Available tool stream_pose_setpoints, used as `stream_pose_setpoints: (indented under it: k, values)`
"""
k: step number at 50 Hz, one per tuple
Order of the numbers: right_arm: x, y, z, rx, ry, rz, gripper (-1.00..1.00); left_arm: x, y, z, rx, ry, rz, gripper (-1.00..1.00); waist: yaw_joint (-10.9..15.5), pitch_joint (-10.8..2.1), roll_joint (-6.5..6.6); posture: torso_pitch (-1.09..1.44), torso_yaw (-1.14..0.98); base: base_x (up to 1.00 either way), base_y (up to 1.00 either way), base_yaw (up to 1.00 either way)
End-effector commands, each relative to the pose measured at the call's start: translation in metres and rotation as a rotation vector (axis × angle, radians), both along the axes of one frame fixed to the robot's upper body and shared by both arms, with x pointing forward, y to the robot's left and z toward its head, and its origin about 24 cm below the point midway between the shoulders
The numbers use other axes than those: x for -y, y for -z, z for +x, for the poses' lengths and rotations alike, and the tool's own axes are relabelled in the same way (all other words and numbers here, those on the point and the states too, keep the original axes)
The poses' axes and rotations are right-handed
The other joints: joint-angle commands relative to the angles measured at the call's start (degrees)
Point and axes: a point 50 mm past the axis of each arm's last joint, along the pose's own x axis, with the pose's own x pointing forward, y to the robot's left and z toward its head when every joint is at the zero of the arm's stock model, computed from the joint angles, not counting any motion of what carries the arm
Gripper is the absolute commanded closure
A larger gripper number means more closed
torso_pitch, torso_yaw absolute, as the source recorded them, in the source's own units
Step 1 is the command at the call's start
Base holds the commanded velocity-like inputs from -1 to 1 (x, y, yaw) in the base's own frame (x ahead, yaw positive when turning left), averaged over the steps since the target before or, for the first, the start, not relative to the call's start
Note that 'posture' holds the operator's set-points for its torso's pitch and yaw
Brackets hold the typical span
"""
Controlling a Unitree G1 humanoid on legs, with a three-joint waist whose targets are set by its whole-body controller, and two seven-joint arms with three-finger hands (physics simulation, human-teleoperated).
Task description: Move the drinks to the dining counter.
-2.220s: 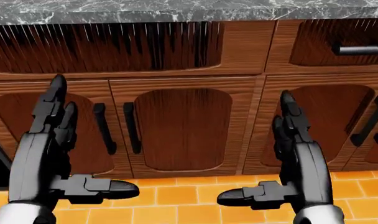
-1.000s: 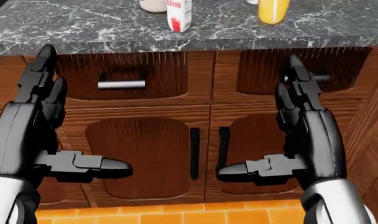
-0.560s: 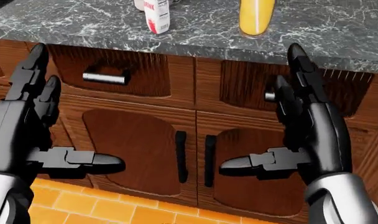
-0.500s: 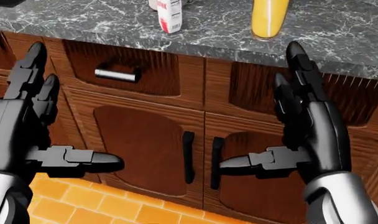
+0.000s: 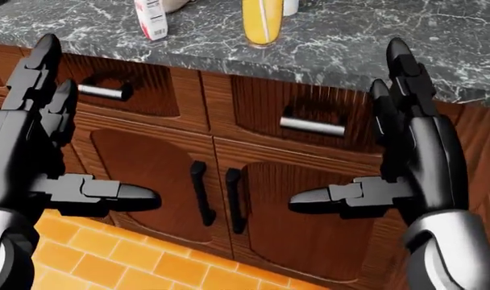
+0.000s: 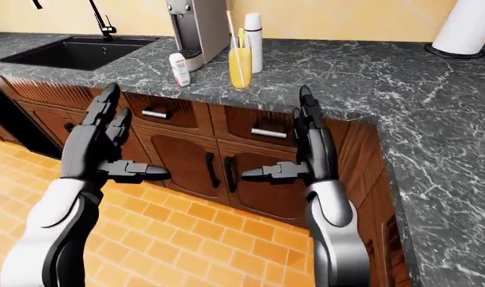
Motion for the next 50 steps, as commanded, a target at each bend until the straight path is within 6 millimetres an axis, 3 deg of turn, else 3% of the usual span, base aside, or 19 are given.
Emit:
stream_pose_setpoints:
  k: [1,6,14,15,18,19,22,25,30,38,39,40,41,42,44,45,46,47,50]
  values:
    - [-0.006,-0.018,-0.002,0.097,-0.028,0.0,-1.0,-0.003,-0.015,-0.002,0.074,-0.019,0.011,-1.0,0.27,-0.94,-0.43,0.0,0.0,0.46,0.35,0.0]
    - [-0.007,-0.025,-0.002,0.105,-0.029,0.005,-1.0,-0.005,-0.017,-0.002,0.079,-0.023,0.01,-1.0,-0.03,-1.22,1.33,0.0,0.0,0.45,0.36,0.0]
    - [-0.007,-0.028,0.002,0.112,-0.029,0.018,-1.0,-0.005,-0.019,0.0,0.08,-0.021,0.013,-1.0,-0.65,-0.86,2.02,0.0,0.0,0.45,0.35,0.0]
    - [-0.007,-0.03,0.002,0.113,-0.029,0.02,-1.0,-0.005,-0.019,0.001,0.079,-0.021,0.015,-1.0,-0.67,-0.61,2.53,0.0,0.0,0.45,0.24,0.0]
    - [-0.007,-0.033,0.003,0.117,-0.028,0.019,-1.0,-0.004,-0.024,0.003,0.083,-0.017,0.015,-1.0,-0.69,-0.22,6.09,0.0,0.0,0.45,0.23,0.0]
    - [-0.006,-0.035,0.004,0.119,-0.025,0.021,-1.0,-0.003,-0.026,0.004,0.084,-0.013,0.017,-1.0,-0.47,1.32,3.66,0.0,0.0,0.45,0.23,0.0]
    - [-0.005,-0.039,0.005,0.126,-0.021,0.03,-1.0,-0.003,-0.032,0.009,0.088,-0.008,0.015,-1.0,-0.54,-0.95,3.35,0.0,0.0,0.45,0.1,0.0]
    - [-0.004,-0.042,0.006,0.131,-0.012,0.035,-1.0,-0.002,-0.037,0.009,0.094,-0.002,0.018,-1.0,-0.29,-1.57,3.34,0.0,0.0,0.46,0.02,0.0]
    - [0.0,-0.048,0.005,0.145,0.001,0.05,-1.0,0.0,-0.04,0.011,0.098,0.004,0.026,-1.0,0.95,-1.2,1.79,0.0,0.0,0.55,0.01,0.0]
    - [0.004,-0.052,0.001,0.161,0.01,0.064,-1.0,0.004,-0.049,0.013,0.109,0.013,0.039,-1.0,1.76,-2.62,-1.22,0.0,0.0,0.58,0.0,0.0]
    - [0.005,-0.052,0.0,0.165,0.014,0.067,-1.0,0.005,-0.049,0.013,0.11,0.014,0.04,-1.0,1.57,-1.42,-1.47,0.0,0.0,0.58,0.0,0.0]
    - [0.006,-0.053,-0.001,0.169,0.015,0.074,-1.0,0.005,-0.049,0.013,0.111,0.014,0.041,-1.0,1.39,-0.71,-0.25,0.0,0.0,0.45,0.0,0.0]
    - [0.007,-0.053,-0.002,0.172,0.019,0.079,-1.0,0.004,-0.05,0.013,0.112,0.014,0.04,-1.0,1.29,0.66,-1.7,0.0,0.0,0.21,0.0,0.0]
    - [0.008,-0.053,-0.002,0.175,0.02,0.092,-1.0,0.004,-0.051,0.013,0.113,0.013,0.04,-1.0,1.4,0.5,-3.1,0.0,0.0,0.0,0.0,0.0]
    - [0.009,-0.054,-0.004,0.181,0.02,0.105,-1.0,0.003,-0.053,0.013,0.117,0.01,0.039,-1.0,1.75,-1.12,-3.53,0.0,0.0,0.0,-0.04,0.0]
    - [0.009,-0.055,-0.006,0.183,0.02,0.107,-1.0,0.002,-0.053,0.012,0.118,0.008,0.039,-1.0,1.5,-1.08,-3.49,0.0,0.0,0.0,-0.4,0.0]
    - [0.009,-0.055,-0.005,0.182,0.017,0.111,-1.0,0.001,-0.054,0.012,0.119,0.006,0.038,-1.0,-0.09,-1.51,-1.7,0.0,0.0,0.0,0.0,-0.73]
    - [0.008,-0.055,-0.006,0.182,0.021,0.102,-1.0,0.001,-0.055,0.011,0.122,0.005,0.037,-1.0,0.57,-1.17,-2.13,0.0,0.0,0.0,0.0,-1.0]
    - [0.007,-0.057,-0.007,0.186,0.02,0.101,-1.0,-0.002,-0.059,0.01,0.129,0.001,0.04,-1.0,1.29,-1.15,0.04,0.0,0.0,0.0,0.0,-1.0]
